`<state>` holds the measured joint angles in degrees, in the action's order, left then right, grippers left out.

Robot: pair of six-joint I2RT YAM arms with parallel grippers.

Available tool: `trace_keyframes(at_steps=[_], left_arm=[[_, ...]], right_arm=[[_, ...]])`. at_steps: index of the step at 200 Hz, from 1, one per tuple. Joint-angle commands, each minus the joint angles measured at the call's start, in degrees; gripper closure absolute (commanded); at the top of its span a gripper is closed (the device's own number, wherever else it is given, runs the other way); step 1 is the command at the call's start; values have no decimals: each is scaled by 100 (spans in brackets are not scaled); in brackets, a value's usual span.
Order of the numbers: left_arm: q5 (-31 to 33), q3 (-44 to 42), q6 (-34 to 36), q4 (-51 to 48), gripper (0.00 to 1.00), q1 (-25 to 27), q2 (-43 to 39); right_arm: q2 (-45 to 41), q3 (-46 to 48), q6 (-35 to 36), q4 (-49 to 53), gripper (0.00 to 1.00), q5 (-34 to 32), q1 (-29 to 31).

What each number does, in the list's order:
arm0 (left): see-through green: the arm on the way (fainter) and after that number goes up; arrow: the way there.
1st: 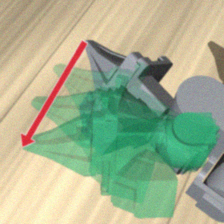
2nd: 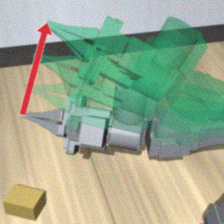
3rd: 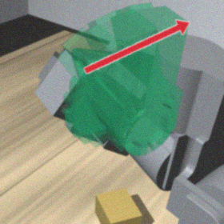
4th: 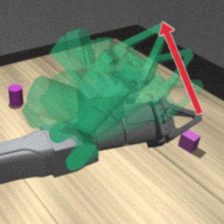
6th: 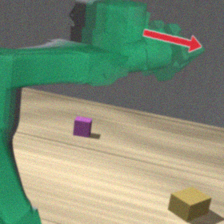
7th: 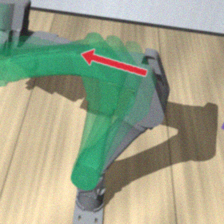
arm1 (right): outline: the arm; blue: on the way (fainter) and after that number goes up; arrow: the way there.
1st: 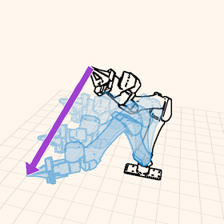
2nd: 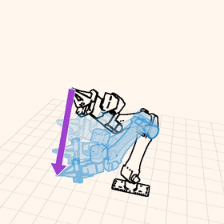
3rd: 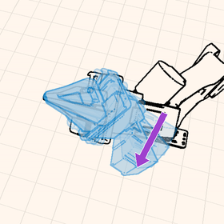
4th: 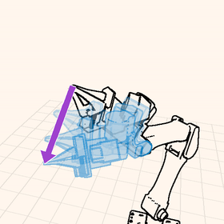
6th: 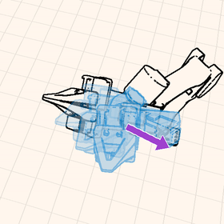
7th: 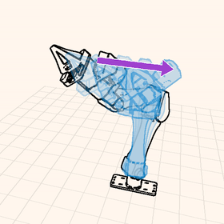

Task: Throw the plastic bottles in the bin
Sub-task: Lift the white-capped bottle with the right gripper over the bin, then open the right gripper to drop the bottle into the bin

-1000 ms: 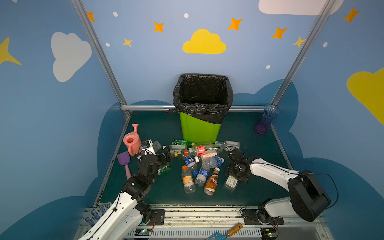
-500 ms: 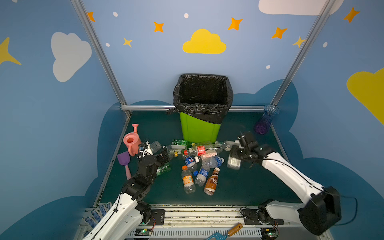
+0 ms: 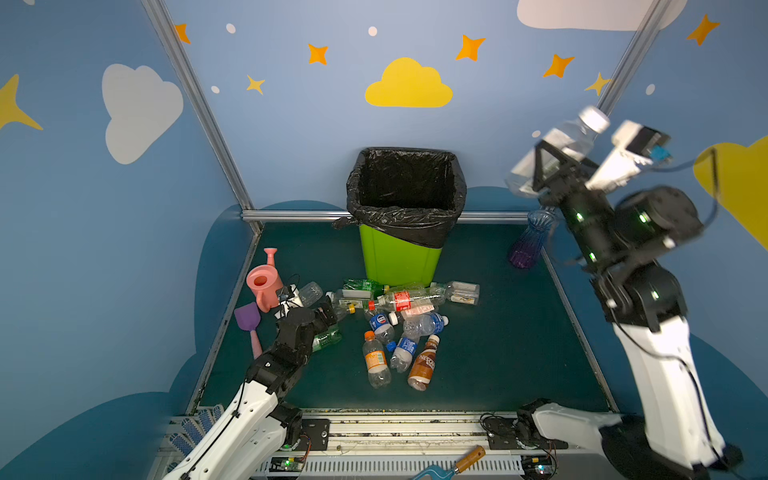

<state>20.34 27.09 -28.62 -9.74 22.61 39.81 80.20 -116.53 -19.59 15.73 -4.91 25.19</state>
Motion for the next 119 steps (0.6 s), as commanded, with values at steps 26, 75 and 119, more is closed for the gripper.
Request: trace_keyframes(at_steps=[26,75,119], left_arm=[[-283,297,-277,-772,0,-20,148],[-777,183,-300,-839,0,20,-148],[-472,357,-257,-1286,0,332,93]], right_arm=[[3883,-4904,383,3617,9,1756,177],[1193,-432,205,354,2,1172,116],[-348,2051,86,-78,2,887,-255]])
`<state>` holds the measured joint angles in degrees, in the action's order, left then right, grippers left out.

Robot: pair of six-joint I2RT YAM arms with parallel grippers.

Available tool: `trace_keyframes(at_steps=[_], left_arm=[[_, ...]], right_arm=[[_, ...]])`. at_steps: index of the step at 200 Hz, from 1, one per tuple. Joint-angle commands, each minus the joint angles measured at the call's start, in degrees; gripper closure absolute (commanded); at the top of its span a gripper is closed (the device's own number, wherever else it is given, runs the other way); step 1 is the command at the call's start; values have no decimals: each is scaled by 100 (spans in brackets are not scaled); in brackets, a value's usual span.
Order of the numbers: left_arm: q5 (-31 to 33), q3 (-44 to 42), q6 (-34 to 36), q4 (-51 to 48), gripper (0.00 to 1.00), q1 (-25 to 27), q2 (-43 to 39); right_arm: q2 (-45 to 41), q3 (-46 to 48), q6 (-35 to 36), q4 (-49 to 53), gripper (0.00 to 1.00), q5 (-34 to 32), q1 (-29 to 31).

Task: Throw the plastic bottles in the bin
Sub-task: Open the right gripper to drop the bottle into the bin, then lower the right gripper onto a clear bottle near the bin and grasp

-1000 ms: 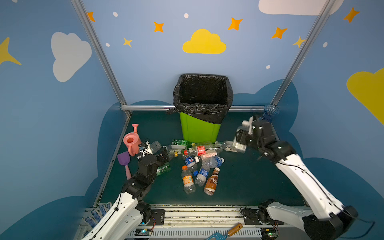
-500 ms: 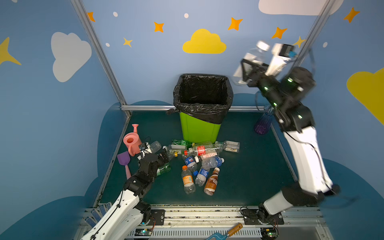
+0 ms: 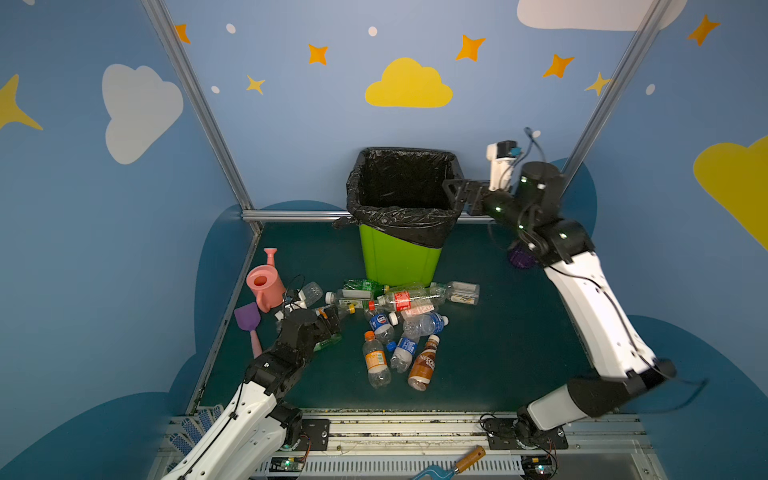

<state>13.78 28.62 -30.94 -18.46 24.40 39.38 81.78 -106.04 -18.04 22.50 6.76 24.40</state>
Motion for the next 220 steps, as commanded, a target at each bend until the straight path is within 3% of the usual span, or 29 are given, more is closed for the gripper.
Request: trace_keyframes(at_steps=[1,51,82,107,154,220], left_arm=[[194,209,-22,-435,0,157,139],[436,522,167,-941,0,207,919],[414,663,-1,-1007,0,248,1378],[440,571,-46,-744,0,356,1332],[646,532,10,-885,0,390,1222],[577,372,-57,-729,0,399,1239]], right_arm=[[-549,1035,-73,-773,2,-289,-188],[-1789,3581,-692,-905,2,-273,-1015],[-1957,4849,-1571,-737,2,-141,-1496],[-1735,5675,-2322,-1085,2,413,-1703],[-767,6149,-3415,-1669,3,1274,-1652],[111,6118,-4623,-2437,2,1115,-1343]])
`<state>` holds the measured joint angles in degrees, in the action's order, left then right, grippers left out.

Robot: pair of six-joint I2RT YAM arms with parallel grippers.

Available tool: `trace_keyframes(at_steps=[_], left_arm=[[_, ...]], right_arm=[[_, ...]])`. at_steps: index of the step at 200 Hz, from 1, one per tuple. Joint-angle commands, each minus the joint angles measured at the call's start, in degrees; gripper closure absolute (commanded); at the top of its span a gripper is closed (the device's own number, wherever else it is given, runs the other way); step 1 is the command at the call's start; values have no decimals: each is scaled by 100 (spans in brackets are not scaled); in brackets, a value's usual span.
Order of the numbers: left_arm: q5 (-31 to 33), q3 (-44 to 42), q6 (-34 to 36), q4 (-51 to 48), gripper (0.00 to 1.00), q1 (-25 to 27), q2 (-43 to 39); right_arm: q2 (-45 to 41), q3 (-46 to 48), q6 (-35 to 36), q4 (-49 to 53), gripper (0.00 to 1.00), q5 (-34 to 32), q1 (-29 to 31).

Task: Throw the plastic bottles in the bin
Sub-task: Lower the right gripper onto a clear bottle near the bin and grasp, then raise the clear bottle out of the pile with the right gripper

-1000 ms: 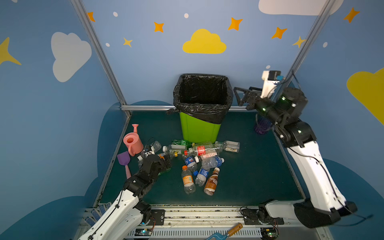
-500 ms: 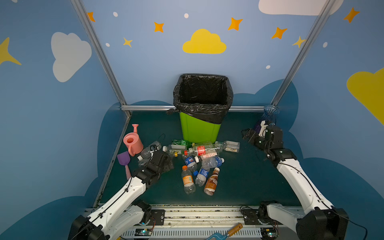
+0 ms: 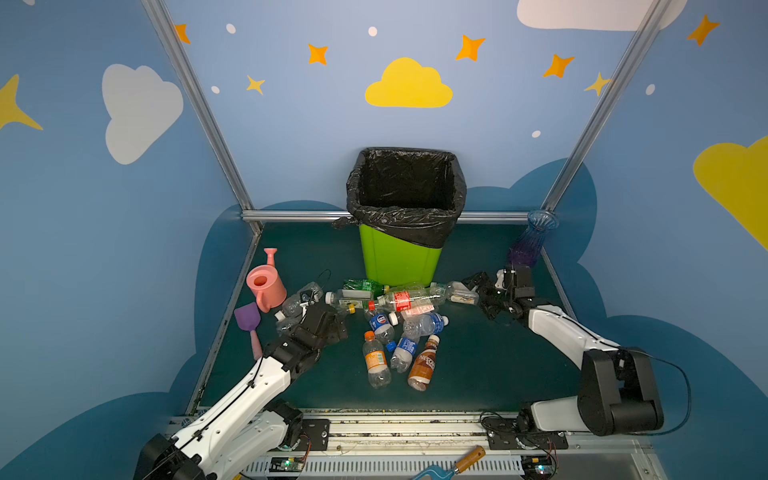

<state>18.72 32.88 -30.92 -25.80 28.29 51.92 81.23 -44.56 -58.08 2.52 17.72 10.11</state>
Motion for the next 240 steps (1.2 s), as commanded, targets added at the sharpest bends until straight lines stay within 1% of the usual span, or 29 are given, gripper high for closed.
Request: trace_keyframes(at_steps=[1,38,94,110,124,168,185,209,240], left_arm=[[85,-54,-57,5,0,9,-11],[116,-132,-46,76,0,14,-69],[145,-225,-93,84,0,9,-135],[151,-260,-124,80,0,9,-177],[161,-294,-134,80,0,12,-224],[159,-368,-169,136,0,9,-314],[131,-372,-157,173,0,16,-290],[117,-353,-142,194,0,10,-236],[115,-343,-179,154,0,9,-230]], right_arm=[[178,-29,-635,-447,2,17,92],[609,-49,-1073,-796,2,-33,223],[1327,-314,-1337,-1098,3,-287,242],[1424,-335,-1355,-1103,3,-374,201],[1457,-346,-1322,-1137,3,-295,154],[1169,-304,-966,-826,2,-250,145],[1220,-259,-1078,-891,2,-217,131],[1555,-387,-1247,-1144,3,3,165],[1738,-529,-1360,-1140,3,-226,91]])
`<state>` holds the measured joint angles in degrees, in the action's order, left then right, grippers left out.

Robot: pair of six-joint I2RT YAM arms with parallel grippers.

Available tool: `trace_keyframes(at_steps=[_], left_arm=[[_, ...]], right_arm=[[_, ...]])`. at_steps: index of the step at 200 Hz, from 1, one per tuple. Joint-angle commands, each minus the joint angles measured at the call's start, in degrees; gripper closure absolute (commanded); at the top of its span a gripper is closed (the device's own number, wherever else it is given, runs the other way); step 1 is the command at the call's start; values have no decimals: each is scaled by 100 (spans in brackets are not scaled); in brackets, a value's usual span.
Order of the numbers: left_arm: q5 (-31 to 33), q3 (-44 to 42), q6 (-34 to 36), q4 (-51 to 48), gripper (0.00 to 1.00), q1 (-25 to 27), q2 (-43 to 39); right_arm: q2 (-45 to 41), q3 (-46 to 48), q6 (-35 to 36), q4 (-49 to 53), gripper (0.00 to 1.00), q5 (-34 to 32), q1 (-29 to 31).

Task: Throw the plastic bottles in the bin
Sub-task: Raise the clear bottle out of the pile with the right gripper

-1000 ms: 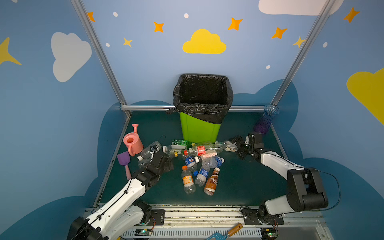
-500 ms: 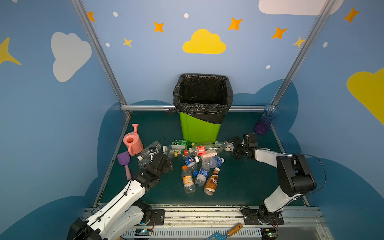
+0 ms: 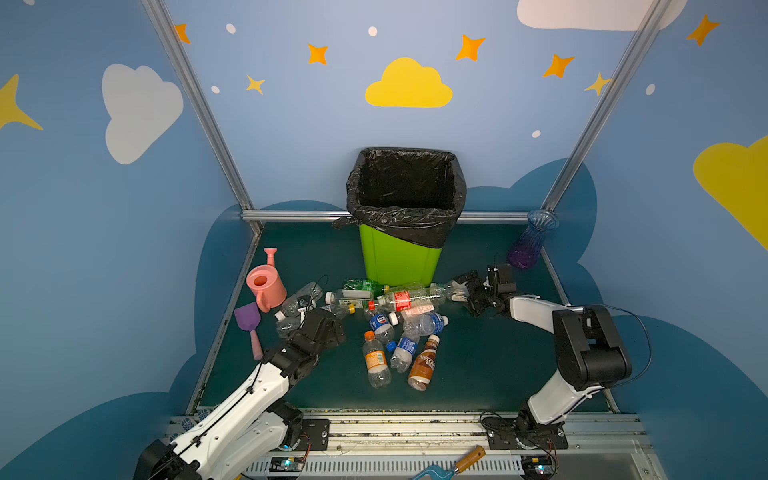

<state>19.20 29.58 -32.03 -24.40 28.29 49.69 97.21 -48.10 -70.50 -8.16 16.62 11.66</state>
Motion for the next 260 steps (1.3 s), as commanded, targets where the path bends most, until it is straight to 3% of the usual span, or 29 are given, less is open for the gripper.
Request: trace_keyframes(at_steps=[1,64,140,161,188,231,260], left_arm=[[66,-13,-67,10,0,9,-9],[137,-137,-93,41,0,10,-153],[128,-207,-144,75,0,9,-135],[164,-203,-125,72,0,10,-160],[175,-224,-154,59,0,9,-198],[203,-296,-171,76,0,14,-283],[230,-303,-174,26,0,9,-350]], right_arm=[[145,-174,-124,-71,3,-125,-62],[368,-491,-47,209,10,-246,-416],[829,-835,-44,433,19,-71,-288],[934,-1153,317,933,21,-176,-270],[898,-1236,568,1316,39,-541,-293],[685,-1079,730,1397,41,-598,-492],[405,-1001,1266,1869,41,-730,-663]])
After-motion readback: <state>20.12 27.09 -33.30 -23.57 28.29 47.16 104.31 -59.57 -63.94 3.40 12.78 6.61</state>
